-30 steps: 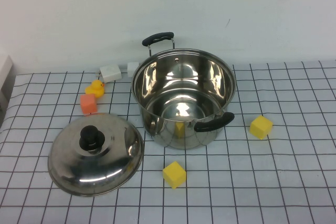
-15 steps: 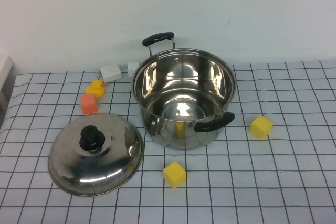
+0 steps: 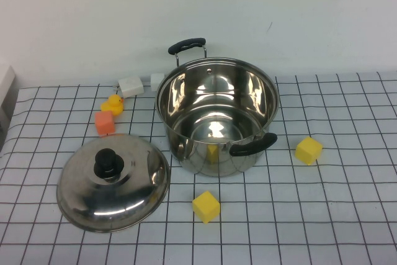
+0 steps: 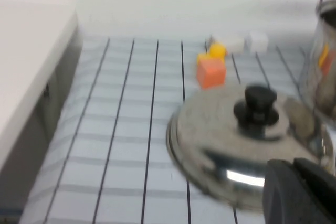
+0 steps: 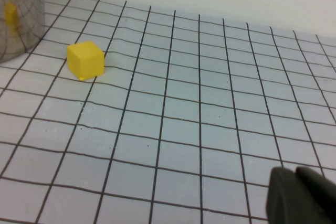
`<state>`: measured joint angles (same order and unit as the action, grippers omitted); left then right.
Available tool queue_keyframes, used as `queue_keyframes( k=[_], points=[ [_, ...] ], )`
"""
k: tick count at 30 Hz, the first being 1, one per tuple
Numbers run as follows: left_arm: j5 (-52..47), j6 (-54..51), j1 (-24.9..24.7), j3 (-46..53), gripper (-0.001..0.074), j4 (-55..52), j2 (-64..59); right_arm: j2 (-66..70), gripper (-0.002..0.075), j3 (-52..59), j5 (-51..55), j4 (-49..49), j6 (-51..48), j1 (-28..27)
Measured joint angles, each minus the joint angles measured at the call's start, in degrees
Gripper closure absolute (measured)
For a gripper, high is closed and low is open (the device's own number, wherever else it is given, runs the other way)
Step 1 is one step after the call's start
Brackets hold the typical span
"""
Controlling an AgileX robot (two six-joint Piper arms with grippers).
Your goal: Cover the pot
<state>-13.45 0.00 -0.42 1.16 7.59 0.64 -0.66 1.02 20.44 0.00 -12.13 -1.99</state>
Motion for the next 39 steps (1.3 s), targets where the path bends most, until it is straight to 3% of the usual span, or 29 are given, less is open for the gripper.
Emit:
queue_keyframes(
  k=[4,12,20,22,26,29,36,39],
  points=[
    [7.5,0.0,0.0,0.0,0.0736,0.0,0.0,0.0,0.0717,0.0,0.0,0.0,0.0,0.0],
    [31.7,-0.8,0.0,0.0,0.0736,-0.4,0.0,0.0,0.0717,0.0,0.0,0.0,0.0,0.0],
    [46.9,10.1,0.0,0.0,0.0736,-0.4,0.1,0.0,0.0717,0.0,0.0,0.0,0.0,0.0],
    [46.5,11.5,0.0,0.0,0.0736,0.6,0.2,0.0,0.0717,0.0,0.0,0.0,0.0,0.0],
    [29.6,10.0,0.0,-5.8,0.0736,8.6,-0.1,0.0,0.0717,0.0,0.0,0.0,0.0,0.0],
    [24.5,4.7,0.0,-11.7,0.0736,10.9,-4.3,0.0,0.0717,0.0,0.0,0.0,0.0,0.0],
    [24.6,2.7,0.0,-22.0,0.0736,11.7,-25.3,0.0,0.0717,0.0,0.0,0.0,0.0,0.0],
    [31.7,6.1,0.0,-24.2,0.0736,11.9,-35.0,0.0,0.0717,0.0,0.0,0.0,0.0,0.0]
  ],
)
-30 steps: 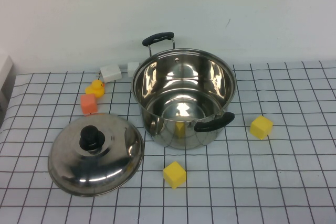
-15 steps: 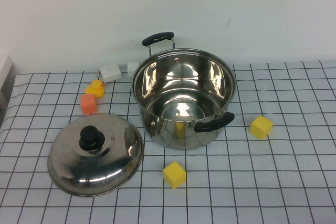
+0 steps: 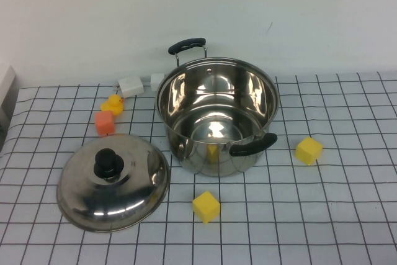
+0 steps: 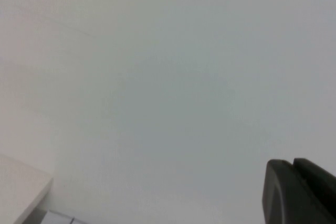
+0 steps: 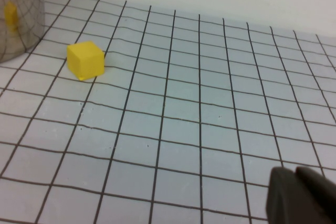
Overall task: Cover the pot
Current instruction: Pick up the pot lid
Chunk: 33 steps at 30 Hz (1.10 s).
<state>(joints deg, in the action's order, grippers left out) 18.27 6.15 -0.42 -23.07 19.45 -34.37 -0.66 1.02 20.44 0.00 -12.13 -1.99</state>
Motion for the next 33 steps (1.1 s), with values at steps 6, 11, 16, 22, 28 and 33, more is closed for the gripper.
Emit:
queue_keyframes(
  k=[6,11,16,22,28,33],
  points=[
    [20.3,4.6,-0.1,-1.4,0.0736,-9.4,-20.0,0.0,0.0717,0.0,0.0,0.0,0.0,0.0],
    [23.2,10.7,-0.3,-4.5,0.0728,-24.2,-34.7,0.0,0.0717,0.0,0.0,0.0,0.0,0.0],
    [23.9,13.7,-0.2,-5.5,0.0577,-28.1,-46.4,0.0,0.0717,0.0,0.0,0.0,0.0,0.0],
    [26.5,14.2,-0.3,-6.8,0.0288,-36.3,-57.1,0.0,0.0717,0.0,0.0,0.0,0.0,0.0],
    [27.2,14.5,-0.3,-10.2,0.0231,-38.8,-64.8,0.0,0.0717,0.0,0.0,0.0,0.0,0.0],
    [28.1,13.3,-2.3,-10.8,0.0229,-38.8,-69.0,0.0,0.0717,0.0,0.0,0.0,0.0,0.0]
  ],
)
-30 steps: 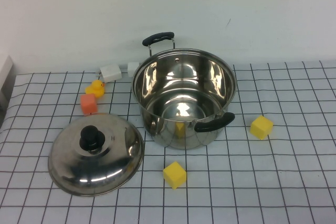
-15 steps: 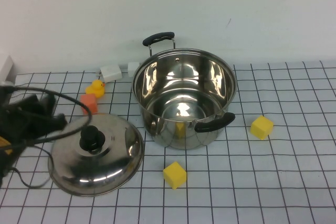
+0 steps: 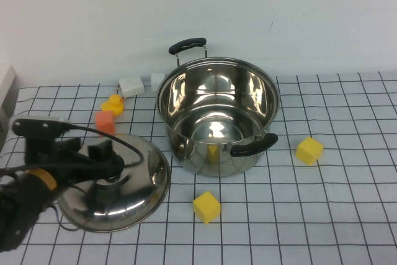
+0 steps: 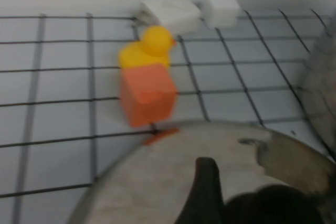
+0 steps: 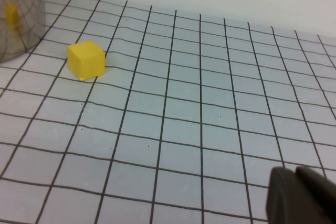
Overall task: Cover the pot
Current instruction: Pick up the pot lid
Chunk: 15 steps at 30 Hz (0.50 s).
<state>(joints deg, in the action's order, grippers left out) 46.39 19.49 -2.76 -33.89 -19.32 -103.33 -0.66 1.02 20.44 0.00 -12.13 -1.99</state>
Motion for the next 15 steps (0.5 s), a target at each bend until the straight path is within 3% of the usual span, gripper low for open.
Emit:
queue_keyframes(
  k=[6,11,15],
  points=[
    [0.9,-6.9,-5.3,-1.4,0.0228,8.1,-5.2,0.0,0.0717,0.0,0.0,0.0,0.0,0.0],
    [1.2,-8.9,-5.9,-2.6,0.0232,12.2,-9.1,0.0,0.0717,0.0,0.0,0.0,0.0,0.0],
    [2.1,-8.9,-6.0,-2.7,0.0347,13.8,-9.5,0.0,0.0717,0.0,0.0,0.0,0.0,0.0]
  ],
)
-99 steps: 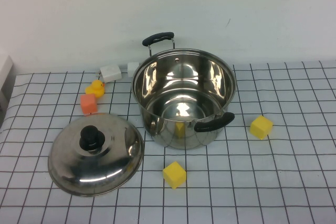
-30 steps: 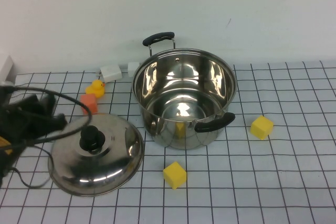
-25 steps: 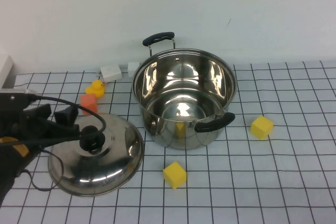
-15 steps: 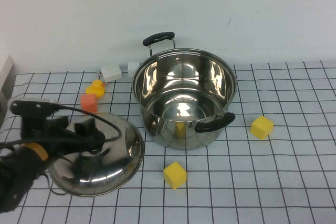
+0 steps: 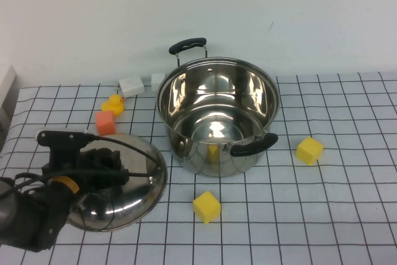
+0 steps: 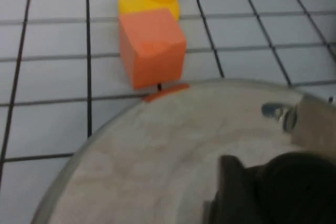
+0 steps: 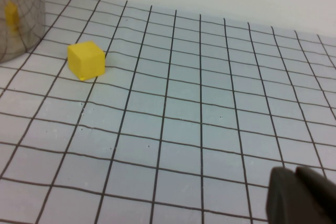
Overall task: Cover the pot
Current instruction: Pick up the pot lid
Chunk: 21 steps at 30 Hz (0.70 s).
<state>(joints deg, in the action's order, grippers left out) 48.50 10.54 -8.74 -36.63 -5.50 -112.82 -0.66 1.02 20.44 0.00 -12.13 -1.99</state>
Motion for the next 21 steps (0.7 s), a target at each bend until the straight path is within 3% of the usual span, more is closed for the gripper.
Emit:
queue_keyframes(
  k=[1,11,21],
  points=[
    [0.5,0.1,0.0,0.0,0.0407,0.7,0.0,0.0,0.0717,0.0,0.0,0.0,0.0,0.0],
    [-7.3,-0.7,0.0,-0.2,0.0412,5.5,11.4,0.0,0.0717,0.0,0.0,0.0,0.0,0.0],
    [-33.2,-1.2,-0.5,-16.4,0.0412,6.3,25.8,0.0,0.0717,0.0,0.0,0.0,0.0,0.0]
  ],
)
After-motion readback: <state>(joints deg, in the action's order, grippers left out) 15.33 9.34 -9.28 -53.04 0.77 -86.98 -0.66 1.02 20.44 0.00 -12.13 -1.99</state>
